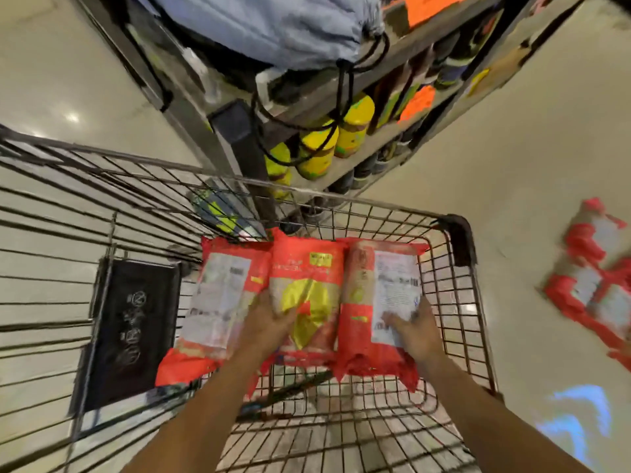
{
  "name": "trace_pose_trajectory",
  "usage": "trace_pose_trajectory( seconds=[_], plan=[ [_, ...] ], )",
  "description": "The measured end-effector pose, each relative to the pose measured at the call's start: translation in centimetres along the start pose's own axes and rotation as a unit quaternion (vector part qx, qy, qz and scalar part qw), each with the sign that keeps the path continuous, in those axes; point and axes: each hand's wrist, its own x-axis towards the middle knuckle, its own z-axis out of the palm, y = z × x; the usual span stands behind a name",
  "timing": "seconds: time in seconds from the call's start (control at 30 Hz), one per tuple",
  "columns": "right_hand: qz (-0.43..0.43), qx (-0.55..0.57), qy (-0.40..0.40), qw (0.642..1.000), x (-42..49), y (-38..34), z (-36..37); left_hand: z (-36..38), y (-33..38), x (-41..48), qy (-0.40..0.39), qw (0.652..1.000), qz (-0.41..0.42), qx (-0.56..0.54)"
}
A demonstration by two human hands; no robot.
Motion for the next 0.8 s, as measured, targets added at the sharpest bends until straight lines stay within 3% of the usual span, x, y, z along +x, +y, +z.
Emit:
trace_pose_trajectory(
  seconds=[0.17,0.27,0.4,0.53,0.63,0.7,0.8],
  plan=[
    [-0.029,-0.073,0.012,0.997,-0.3,-1.0,-1.0,0.3,0.9,-0.2,-0.005,0.987,0.018,0.157],
    [-0.061,-0.079,-0.011,0.995,-5.0,-4.4,-3.5,-0.1,1.1,-1.5,-0.004,0.982,0.049,0.18],
    [-0.157,-0.18,0.007,0.971,-12.9,-8.5,-8.4,-3.4,9.6,-8.9,-0.002,0.958,0.154,0.243],
    [-0.206,-0.25,0.09,0.942,-18.0,-10.7,-14.5,-4.8,20.3,-16.3,0.042,0.875,0.358,0.322],
    [-0.237,-0.286,0.175,0.912,-21.3,-11.4,-20.2,-2.9,28.4,-23.8,0.088,0.776,0.492,0.385],
    [-0.249,-0.296,0.241,0.89,-23.5,-10.6,-24.9,-0.2,32.6,-28.6,0.108,0.711,0.554,0.42],
    [-0.225,-0.295,0.308,0.876,-26.9,-8.0,-33.2,5.3,37.5,-36.3,0.128,0.649,0.603,0.445]
  ],
)
